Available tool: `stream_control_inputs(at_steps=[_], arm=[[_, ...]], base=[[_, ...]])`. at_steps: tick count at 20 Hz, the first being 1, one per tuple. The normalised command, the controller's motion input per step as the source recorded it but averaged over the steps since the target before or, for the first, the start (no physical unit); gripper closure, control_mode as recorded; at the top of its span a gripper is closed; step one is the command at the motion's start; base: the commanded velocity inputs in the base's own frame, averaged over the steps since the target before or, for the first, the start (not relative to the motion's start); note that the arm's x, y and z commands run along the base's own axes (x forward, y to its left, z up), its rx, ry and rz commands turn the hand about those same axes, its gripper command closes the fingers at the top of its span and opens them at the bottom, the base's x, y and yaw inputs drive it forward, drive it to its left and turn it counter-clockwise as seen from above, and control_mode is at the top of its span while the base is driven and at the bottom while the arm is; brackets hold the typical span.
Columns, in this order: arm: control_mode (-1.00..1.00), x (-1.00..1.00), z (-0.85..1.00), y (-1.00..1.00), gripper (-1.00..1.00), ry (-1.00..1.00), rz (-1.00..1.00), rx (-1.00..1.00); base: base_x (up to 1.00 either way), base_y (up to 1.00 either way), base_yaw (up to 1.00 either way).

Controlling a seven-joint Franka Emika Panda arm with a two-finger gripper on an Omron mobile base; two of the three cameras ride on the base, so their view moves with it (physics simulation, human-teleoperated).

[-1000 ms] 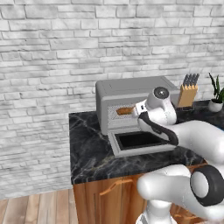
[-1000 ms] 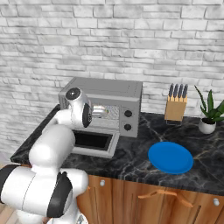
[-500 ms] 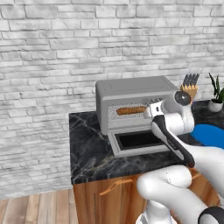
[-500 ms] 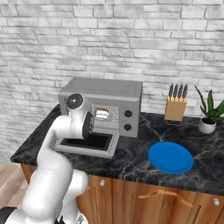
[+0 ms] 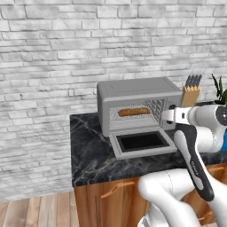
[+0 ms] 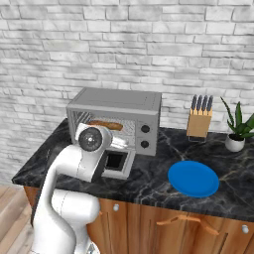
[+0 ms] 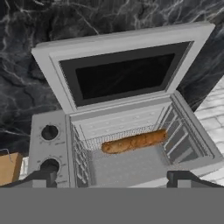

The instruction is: Pull the toaster oven rack outwards. Pick up the baguette from the plate and place it on the toaster oven rack. Close the toaster oven door fully and set the temperature to the lowest setting.

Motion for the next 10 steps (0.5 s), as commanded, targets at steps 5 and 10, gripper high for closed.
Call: stream_control_inputs(at_steps=[5,10], arm=[[-1.0,-0.48,0.58,0.01,-1.0,0.02,-0.1,0.08],[-1.0,-0.28,0.22,0.24,-1.0,0.1,-0.2,0.0]], base=[[0.0,0.0,0.0],[0.0,0.0,0.0]])
